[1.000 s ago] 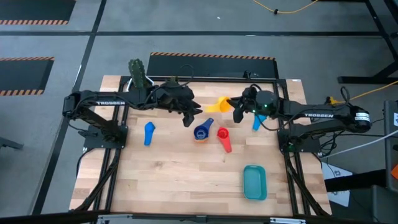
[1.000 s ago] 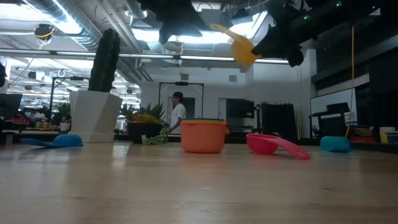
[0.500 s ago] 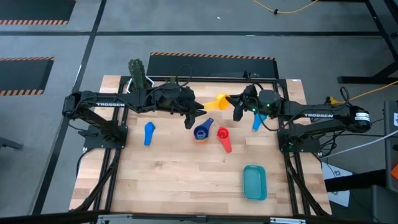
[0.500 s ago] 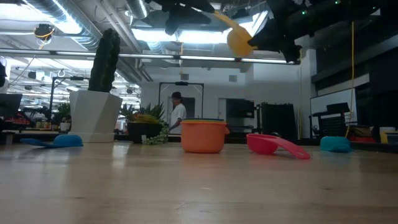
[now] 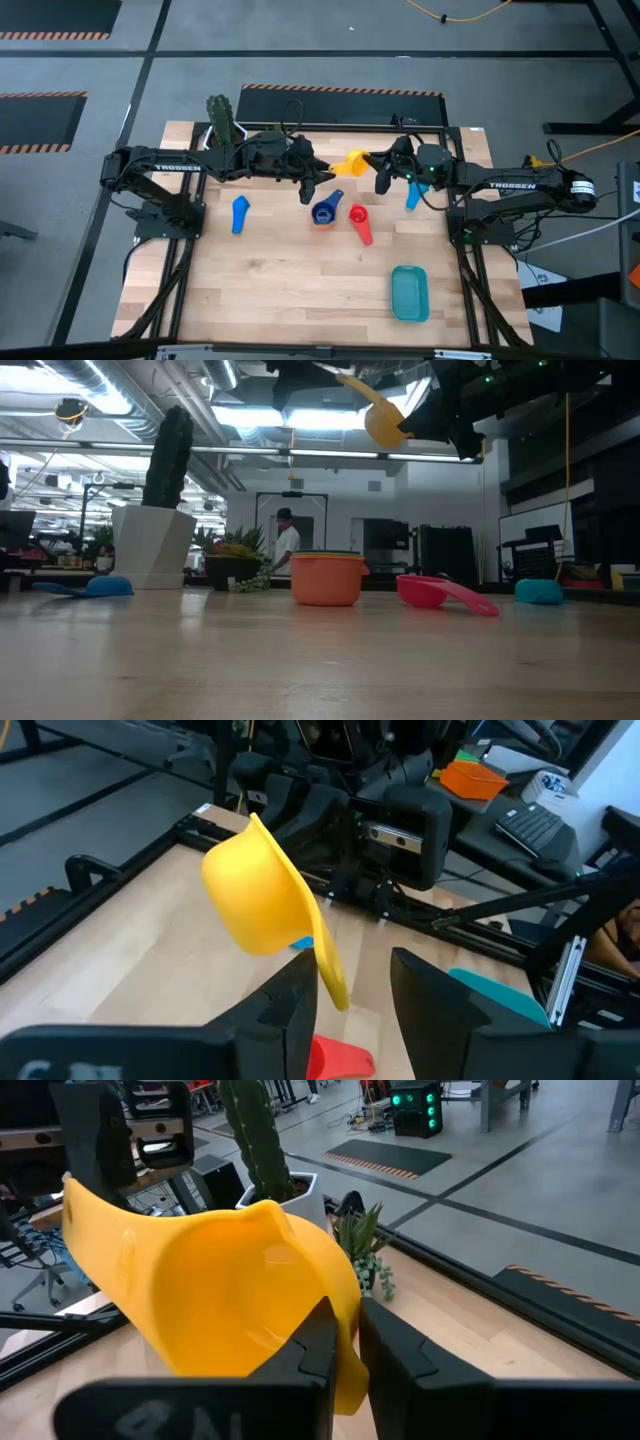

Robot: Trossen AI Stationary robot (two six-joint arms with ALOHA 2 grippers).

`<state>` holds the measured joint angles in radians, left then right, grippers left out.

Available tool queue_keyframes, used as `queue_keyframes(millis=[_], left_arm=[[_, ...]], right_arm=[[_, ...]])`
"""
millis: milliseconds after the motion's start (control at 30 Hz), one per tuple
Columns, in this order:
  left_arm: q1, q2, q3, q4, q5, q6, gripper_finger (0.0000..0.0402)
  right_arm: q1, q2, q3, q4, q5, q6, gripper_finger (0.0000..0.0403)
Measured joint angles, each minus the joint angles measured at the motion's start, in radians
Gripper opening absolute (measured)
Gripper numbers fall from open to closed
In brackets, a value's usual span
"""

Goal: Nest measuring cups in basket
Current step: Stack the yellow measuring cup on top of the dark blue measuring cup

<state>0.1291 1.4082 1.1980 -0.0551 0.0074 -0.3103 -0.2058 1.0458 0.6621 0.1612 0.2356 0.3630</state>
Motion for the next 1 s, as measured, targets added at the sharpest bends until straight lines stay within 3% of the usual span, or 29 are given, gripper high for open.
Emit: queue_keyframes(millis=[167,467,1000], left_arm=[[0.0,0.0,0.0,-0.002,-0.025,0.0,0.0096],[0.0,0.0,0.0,-0.003,-0.046,-0.003,0.0011],[0.0,0.0,0.0,-0.006,-0.05,0.01,0.0006]], right_arm=[[0.0,0.0,0.0,0.0,0.0,0.0,0.0037],[0.0,0.0,0.0,0.0,0.001,-0.002,0.0037],[-0.001,0.0,0.0,-0.01,0.0,0.026,0.0067]])
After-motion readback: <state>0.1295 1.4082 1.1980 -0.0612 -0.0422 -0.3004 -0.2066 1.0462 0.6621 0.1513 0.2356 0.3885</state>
